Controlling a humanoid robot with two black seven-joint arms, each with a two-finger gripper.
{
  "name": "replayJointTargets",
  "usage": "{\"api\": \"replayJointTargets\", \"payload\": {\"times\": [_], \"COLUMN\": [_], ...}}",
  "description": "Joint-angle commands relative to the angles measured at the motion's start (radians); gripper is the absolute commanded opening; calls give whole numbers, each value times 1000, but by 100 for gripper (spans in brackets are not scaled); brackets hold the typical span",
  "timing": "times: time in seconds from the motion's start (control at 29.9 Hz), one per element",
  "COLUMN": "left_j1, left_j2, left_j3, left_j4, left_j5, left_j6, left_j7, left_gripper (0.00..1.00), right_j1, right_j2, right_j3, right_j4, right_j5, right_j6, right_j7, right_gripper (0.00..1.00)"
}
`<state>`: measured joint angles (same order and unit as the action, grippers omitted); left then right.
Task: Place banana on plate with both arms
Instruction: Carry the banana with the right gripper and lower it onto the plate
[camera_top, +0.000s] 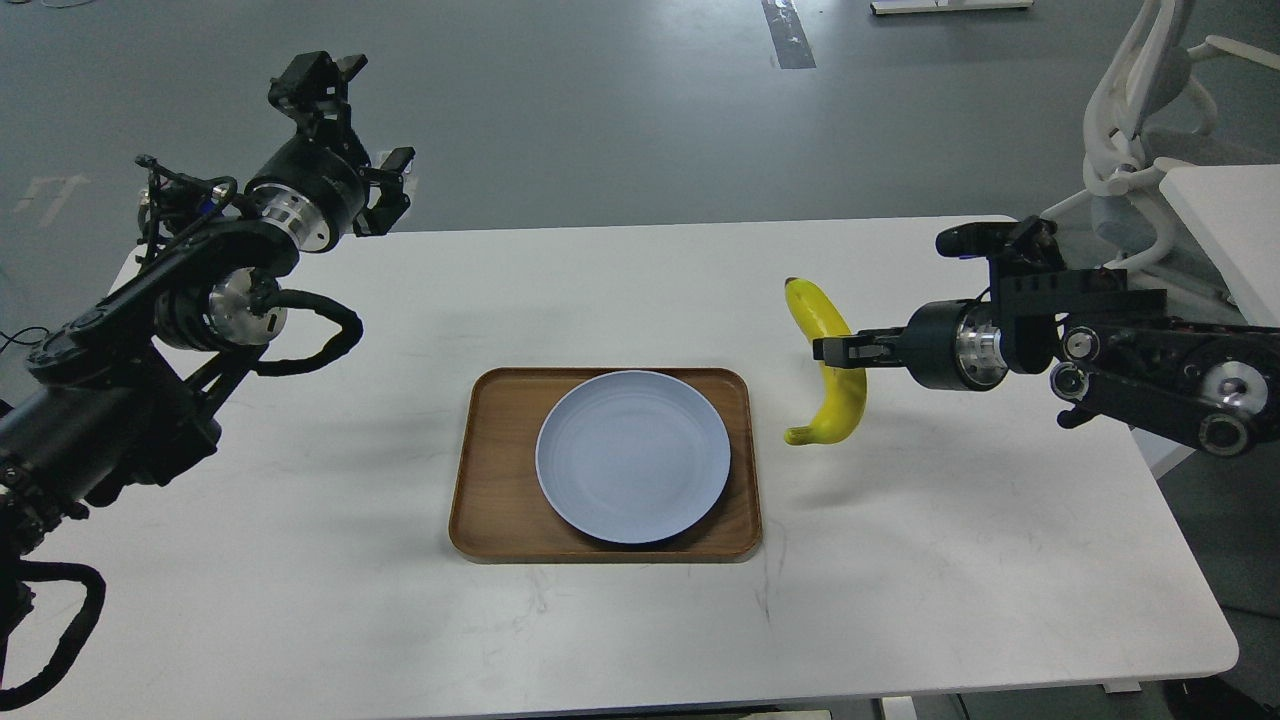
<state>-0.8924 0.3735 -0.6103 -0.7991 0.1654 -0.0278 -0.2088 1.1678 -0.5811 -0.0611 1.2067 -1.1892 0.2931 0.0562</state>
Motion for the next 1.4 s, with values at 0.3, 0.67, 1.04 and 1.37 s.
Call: {"api": "replayJointTargets", "payload": {"times": [0.3,0.67,1.04,1.37], "left_j1": [16,24,20,23], "left_j2": [15,19,8,13], "left_j3": [0,0,0,-5], "left_j4": [0,0,9,5], "left_j5": [0,0,0,-14], "left_j6": [2,2,2,-6], "left_j7": [2,0,2,0], "left_gripper": [98,98,98,98], "right_j1": [78,41,39,3], "right_j2": [326,412,397,253], "right_j3": [-118,-171,-160,232], "right_j4": [-153,-217,-222,-262], "right_j5": [-10,-7,10,401], "right_j6": [1,1,1,-3], "right_j7": [40,40,34,11], "right_gripper": [0,11,100,100]}}
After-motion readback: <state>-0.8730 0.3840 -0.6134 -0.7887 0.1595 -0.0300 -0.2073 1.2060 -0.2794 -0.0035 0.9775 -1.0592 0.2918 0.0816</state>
